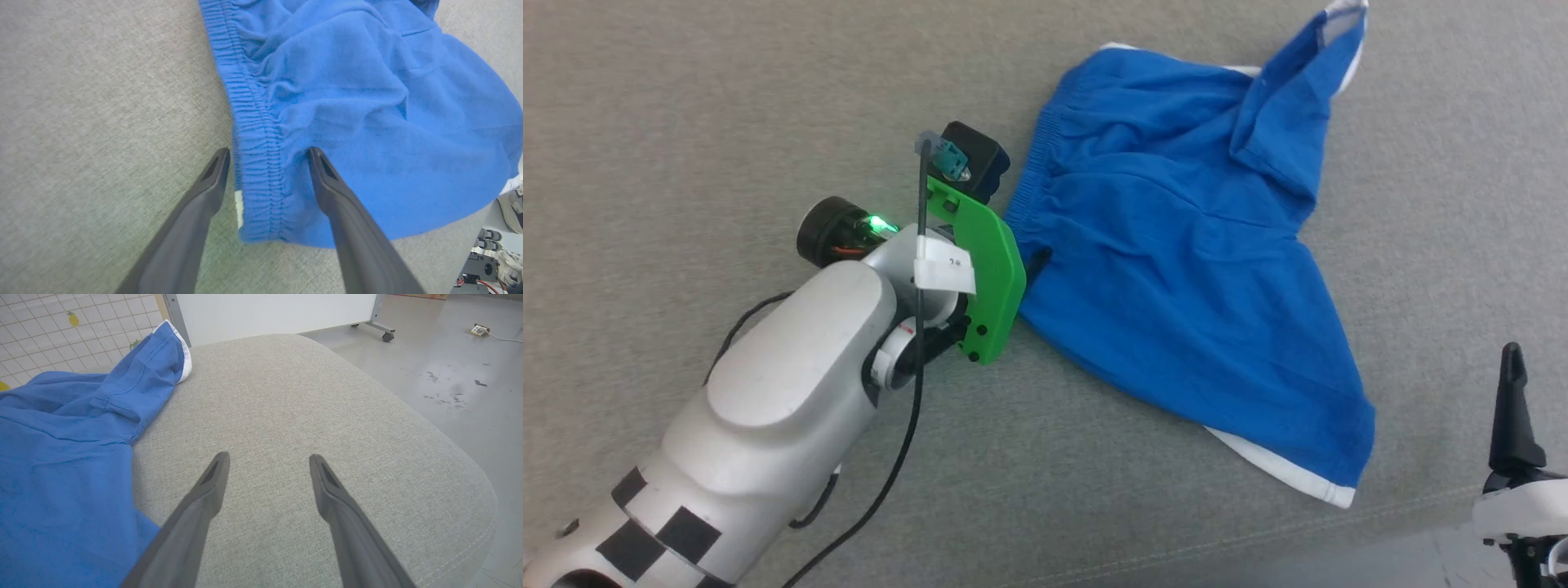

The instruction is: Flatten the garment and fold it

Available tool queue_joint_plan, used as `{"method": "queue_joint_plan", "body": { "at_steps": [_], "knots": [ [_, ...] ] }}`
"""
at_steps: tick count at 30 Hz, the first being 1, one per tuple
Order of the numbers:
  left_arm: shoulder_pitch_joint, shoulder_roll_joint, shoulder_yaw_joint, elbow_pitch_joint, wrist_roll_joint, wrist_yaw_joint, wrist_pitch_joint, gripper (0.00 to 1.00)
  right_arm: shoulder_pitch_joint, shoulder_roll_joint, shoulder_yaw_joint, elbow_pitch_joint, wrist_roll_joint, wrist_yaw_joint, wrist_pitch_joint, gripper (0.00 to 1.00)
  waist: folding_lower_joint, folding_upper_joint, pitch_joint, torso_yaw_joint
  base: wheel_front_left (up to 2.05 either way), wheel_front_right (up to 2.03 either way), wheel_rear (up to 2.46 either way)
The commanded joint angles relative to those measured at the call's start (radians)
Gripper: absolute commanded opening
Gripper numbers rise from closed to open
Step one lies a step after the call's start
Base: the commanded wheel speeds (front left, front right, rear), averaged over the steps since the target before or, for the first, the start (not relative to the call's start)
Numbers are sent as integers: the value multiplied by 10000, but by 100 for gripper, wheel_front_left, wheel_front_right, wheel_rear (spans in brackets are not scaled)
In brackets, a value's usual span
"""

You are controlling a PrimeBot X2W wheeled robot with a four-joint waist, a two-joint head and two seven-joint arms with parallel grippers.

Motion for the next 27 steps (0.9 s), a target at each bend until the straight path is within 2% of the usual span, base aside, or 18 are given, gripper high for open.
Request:
{"method": "queue_joint_plan", "body": {
  "at_steps": [1,2,3,4,9,14,22,27],
  "knots": [
    [-202,31,-35,127,-38,-148,72,100,-153,25,75,93,64,-15,-129,100,-1,-1,274,-272,0,0,0],
    [-203,8,-13,195,-134,-193,109,100,-167,25,107,144,65,-15,-162,100,-1,-1,282,-279,0,0,0],
    [-193,-17,-7,262,-241,-253,165,91,-185,25,139,204,64,-15,-189,100,-1,-1,286,-276,0,0,0],
    [-193,-20,-33,273,-287,-343,193,1,-204,25,158,248,58,-15,-205,100,-1,-1,282,-265,0,0,0],
    [-20,53,22,111,-397,-508,-97,0,-257,25,188,383,-110,-15,-191,100,-1,-1,10,-47,0,0,0],
    [719,409,247,-576,-437,-269,-754,0,-186,25,69,306,-330,-15,-5,100,-1,-1,-595,396,0,0,0],
    [2887,1642,515,-2752,-782,489,-1217,0,94,26,97,-125,-586,-15,584,100,-1,-1,-1601,1433,0,0,0],
    [4103,2332,769,-4210,-1072,1273,-1237,0,261,26,315,-466,-631,-15,907,100,-1,-1,-1889,1952,0,0,0]
  ]
}}
